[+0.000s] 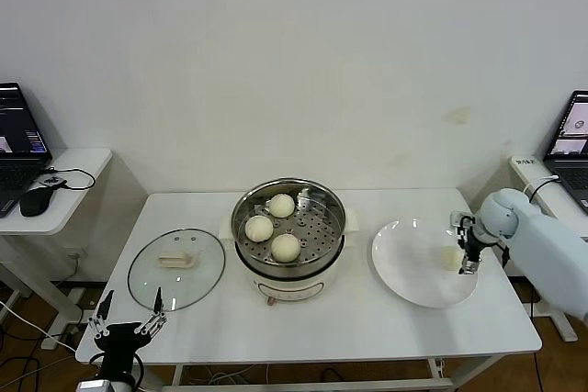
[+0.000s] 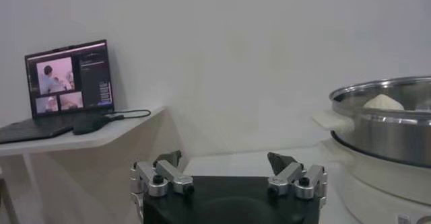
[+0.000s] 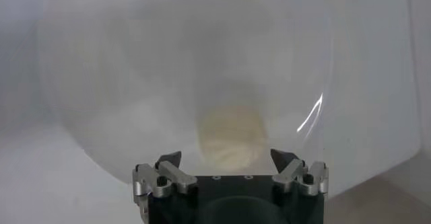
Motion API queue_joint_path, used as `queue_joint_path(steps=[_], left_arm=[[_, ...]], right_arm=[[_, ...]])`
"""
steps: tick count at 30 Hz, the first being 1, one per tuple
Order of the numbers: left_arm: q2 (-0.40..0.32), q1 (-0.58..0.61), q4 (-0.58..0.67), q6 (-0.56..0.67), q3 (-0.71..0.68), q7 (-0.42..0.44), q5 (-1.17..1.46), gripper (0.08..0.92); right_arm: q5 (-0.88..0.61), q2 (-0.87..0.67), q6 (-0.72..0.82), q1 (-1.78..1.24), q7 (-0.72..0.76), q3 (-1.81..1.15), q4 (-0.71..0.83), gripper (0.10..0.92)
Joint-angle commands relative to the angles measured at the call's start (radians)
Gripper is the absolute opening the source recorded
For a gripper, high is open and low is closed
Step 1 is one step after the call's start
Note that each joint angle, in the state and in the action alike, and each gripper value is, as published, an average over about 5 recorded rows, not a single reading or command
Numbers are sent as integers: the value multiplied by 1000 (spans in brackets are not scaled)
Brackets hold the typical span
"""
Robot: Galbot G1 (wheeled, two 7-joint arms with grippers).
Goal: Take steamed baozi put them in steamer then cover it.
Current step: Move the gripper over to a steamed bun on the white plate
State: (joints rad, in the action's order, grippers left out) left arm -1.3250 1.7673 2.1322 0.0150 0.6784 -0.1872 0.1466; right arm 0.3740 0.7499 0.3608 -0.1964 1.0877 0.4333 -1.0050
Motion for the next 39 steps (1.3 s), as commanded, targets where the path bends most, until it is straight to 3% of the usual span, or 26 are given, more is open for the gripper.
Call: queue_joint_path(steps=[1,8,22,39], left_arm=[[0,-2,-1,0,-1,0,-1,823],[0,-2,0,0,0,0,-1,823],[-3,-2,3,0,-2,0,-1,823],[-6,3,27,-1,-7,-1,-4,823]], right_arm=[[32,39,2,-26,-15,-38,60,823],[33,65,2,-14,-22,-37,81,820],[31,56,2,-12,-9,-39,74,653],[-41,0,2,31,19,-3,-24,554]])
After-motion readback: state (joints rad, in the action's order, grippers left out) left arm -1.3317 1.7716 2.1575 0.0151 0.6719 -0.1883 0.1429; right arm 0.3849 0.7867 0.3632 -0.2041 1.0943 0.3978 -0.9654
